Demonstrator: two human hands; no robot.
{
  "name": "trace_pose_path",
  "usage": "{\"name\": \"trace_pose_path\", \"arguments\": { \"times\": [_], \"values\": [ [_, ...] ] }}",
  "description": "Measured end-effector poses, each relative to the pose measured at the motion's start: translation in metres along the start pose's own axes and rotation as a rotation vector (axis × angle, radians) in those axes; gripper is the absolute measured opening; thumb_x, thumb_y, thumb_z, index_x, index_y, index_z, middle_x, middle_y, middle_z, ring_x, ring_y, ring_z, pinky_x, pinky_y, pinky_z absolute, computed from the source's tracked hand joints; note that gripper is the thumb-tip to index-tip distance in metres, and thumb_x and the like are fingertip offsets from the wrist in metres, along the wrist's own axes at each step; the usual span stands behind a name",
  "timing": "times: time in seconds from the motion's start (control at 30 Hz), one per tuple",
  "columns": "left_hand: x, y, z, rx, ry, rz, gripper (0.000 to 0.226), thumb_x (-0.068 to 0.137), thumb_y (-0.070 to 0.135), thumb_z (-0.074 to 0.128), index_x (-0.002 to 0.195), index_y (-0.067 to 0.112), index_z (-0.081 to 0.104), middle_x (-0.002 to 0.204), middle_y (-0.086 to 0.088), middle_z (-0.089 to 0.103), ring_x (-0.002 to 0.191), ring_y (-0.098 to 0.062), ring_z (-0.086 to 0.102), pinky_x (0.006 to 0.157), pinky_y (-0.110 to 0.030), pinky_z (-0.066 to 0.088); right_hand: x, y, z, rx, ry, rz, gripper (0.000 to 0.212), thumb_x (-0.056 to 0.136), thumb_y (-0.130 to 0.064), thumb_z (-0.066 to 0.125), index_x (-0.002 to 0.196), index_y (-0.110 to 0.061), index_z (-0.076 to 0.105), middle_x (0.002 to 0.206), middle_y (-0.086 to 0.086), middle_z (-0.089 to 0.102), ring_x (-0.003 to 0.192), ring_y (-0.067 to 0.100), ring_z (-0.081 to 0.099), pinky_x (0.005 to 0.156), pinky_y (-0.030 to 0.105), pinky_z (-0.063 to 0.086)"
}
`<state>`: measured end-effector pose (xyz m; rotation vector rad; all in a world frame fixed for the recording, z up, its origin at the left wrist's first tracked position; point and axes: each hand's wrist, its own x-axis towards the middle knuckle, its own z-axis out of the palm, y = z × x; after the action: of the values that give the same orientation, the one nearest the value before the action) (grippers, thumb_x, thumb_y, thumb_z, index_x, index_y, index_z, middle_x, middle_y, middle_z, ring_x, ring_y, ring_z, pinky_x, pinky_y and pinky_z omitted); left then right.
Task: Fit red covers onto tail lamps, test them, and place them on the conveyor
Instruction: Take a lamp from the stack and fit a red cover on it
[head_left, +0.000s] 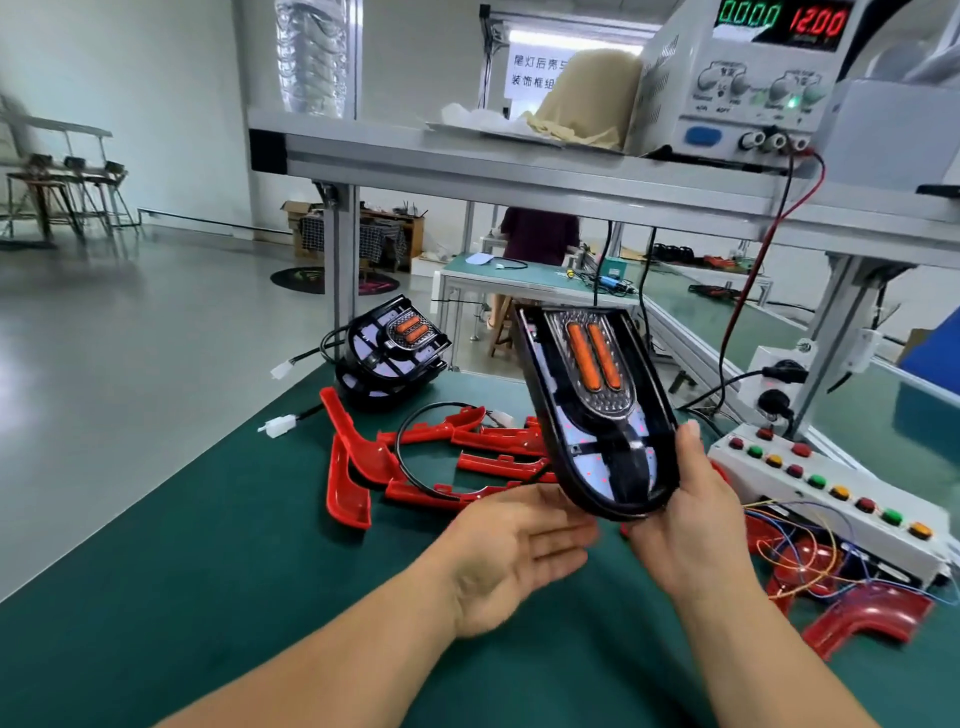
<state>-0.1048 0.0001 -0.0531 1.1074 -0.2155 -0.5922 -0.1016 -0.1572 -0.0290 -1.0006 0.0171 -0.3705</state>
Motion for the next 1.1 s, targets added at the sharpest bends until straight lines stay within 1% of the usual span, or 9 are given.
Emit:
{"name": "trace_pose_path", "arguments": {
  "times": [0.17, 0.37, 0.43, 0.53, 0.7, 0.77, 0.93, 1.0, 1.1],
  "values": [
    [0.014, 0.013, -0.015, -0.090, -0.192, -0.152, 0.075, 0.096, 0.068, 0.027, 0.126, 0.012, 0.067, 0.130, -0.013, 0.064, 0.122, -0.028, 0.061, 0.105, -0.044, 0.046, -0.010, -0.015, 0.002, 0.079, -0.286, 0.154, 0.055, 0.093, -0.043, 0.037, 0.114, -0.004, 0.071, 0.122, 0.022, 0.065, 0.113, 0.034, 0.063, 0.084, 0.044, 0.057],
    [0.016, 0.017, -0.032, -0.218, -0.276, -0.053, 0.042, 0.093, 0.035, 0.045, 0.119, 0.014, 0.071, 0.127, -0.009, 0.067, 0.116, -0.026, 0.063, 0.105, -0.045, 0.044, -0.015, -0.011, 0.000, -0.145, -0.318, 0.251, 0.052, 0.090, -0.039, 0.045, 0.112, 0.001, 0.070, 0.118, 0.030, 0.064, 0.106, 0.041, 0.065, 0.086, 0.046, 0.056],
    [0.018, 0.022, -0.042, -0.284, -0.212, 0.002, 0.062, 0.100, 0.048, 0.030, 0.107, 0.008, 0.077, 0.108, -0.015, 0.074, 0.100, -0.029, 0.071, 0.094, -0.044, 0.055, -0.014, -0.012, -0.004, -0.244, -0.317, 0.255, 0.046, 0.090, -0.037, 0.049, 0.108, -0.002, 0.072, 0.114, 0.029, 0.066, 0.102, 0.041, 0.067, 0.087, 0.048, 0.055],
    [0.014, 0.035, -0.050, -0.430, -0.140, 0.031, 0.100, 0.085, 0.083, 0.023, 0.125, 0.001, 0.065, 0.112, -0.028, 0.069, 0.096, -0.040, 0.070, 0.081, -0.050, 0.057, -0.012, -0.015, -0.013, -0.401, -0.300, 0.283, 0.043, 0.090, -0.038, 0.053, 0.103, -0.002, 0.074, 0.109, 0.029, 0.068, 0.103, 0.048, 0.064, 0.092, 0.057, 0.051],
    [0.009, 0.046, -0.059, -0.343, -0.021, 0.122, 0.062, 0.080, 0.051, 0.061, 0.125, 0.008, 0.065, 0.123, -0.016, 0.064, 0.124, -0.036, 0.055, 0.116, -0.054, 0.030, -0.009, -0.021, -0.024, -0.551, -0.266, 0.377, 0.041, 0.083, -0.039, 0.060, 0.095, -0.004, 0.076, 0.101, 0.028, 0.070, 0.084, 0.038, 0.071, 0.074, 0.044, 0.060],
    [0.006, 0.046, -0.058, -0.183, -0.015, 0.081, 0.045, 0.071, 0.037, 0.072, 0.111, 0.017, 0.074, 0.111, -0.015, 0.070, 0.106, -0.035, 0.063, 0.110, -0.054, 0.038, -0.009, -0.021, -0.028, -0.623, -0.276, 0.419, 0.041, 0.079, -0.041, 0.062, 0.087, -0.004, 0.077, 0.090, 0.025, 0.072, 0.071, 0.032, 0.071, 0.063, 0.037, 0.059],
    [0.012, 0.029, -0.052, 0.107, 0.127, 0.035, 0.023, 0.100, 0.019, 0.050, 0.120, 0.021, 0.062, 0.111, -0.018, 0.072, 0.093, -0.034, 0.071, 0.082, -0.052, 0.058, -0.007, -0.017, -0.029, -0.995, -0.286, 0.362, 0.059, 0.095, -0.045, 0.056, 0.097, 0.014, 0.061, 0.103, 0.032, 0.067, 0.080, 0.026, 0.057, 0.093, 0.056, 0.047],
    [0.015, 0.023, -0.051, 0.187, 0.215, 0.052, 0.022, 0.103, 0.025, 0.047, 0.115, 0.020, 0.065, 0.105, -0.019, 0.074, 0.091, -0.037, 0.072, 0.080, -0.056, 0.058, -0.004, -0.013, -0.032, -1.079, -0.301, 0.327, 0.053, 0.094, -0.050, 0.055, 0.075, 0.000, 0.057, 0.078, 0.021, 0.063, 0.069, 0.020, 0.048, 0.075, 0.046, 0.049],
    [0.019, 0.018, -0.050, 0.237, 0.263, 0.034, 0.034, 0.104, 0.035, 0.044, 0.103, 0.018, 0.074, 0.102, -0.021, 0.074, 0.094, -0.042, 0.071, 0.087, -0.062, 0.053, 0.005, -0.015, -0.040, -1.251, -0.212, 0.256, 0.057, 0.091, -0.053, 0.057, 0.051, -0.020, 0.036, 0.047, -0.001, 0.036, 0.045, 0.011, 0.032, 0.048, 0.024, 0.030]
  ]
}}
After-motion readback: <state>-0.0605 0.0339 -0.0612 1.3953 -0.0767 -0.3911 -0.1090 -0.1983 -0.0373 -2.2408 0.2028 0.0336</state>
